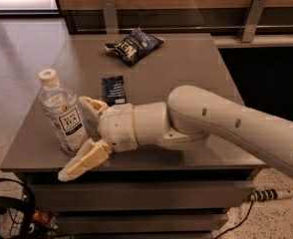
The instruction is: Move blue plastic bottle near blue chip bag
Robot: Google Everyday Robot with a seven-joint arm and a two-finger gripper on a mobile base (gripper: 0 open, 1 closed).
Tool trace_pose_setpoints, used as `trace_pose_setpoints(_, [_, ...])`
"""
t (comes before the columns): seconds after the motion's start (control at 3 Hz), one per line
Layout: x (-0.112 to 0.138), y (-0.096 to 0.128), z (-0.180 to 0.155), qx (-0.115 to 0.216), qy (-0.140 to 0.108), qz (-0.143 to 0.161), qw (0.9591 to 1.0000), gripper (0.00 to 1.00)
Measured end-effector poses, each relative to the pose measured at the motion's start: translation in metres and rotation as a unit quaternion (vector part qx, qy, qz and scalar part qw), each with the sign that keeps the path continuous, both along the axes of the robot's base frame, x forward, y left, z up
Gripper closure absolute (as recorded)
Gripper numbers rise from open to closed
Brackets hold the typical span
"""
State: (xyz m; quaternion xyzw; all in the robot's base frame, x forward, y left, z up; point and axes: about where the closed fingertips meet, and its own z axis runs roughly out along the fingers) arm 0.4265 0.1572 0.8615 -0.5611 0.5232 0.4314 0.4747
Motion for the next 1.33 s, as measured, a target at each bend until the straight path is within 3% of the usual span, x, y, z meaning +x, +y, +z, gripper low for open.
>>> trace_pose_setpoints(0.33, [0.0035, 0.0111, -0.0027, 0.001, 0.008, 0.014, 0.9999, 0.18])
trace_pose_setpoints(1.33, [-0.0006, 0.017, -0.0004, 0.001, 0.005, 0.021, 0.9998, 0.88])
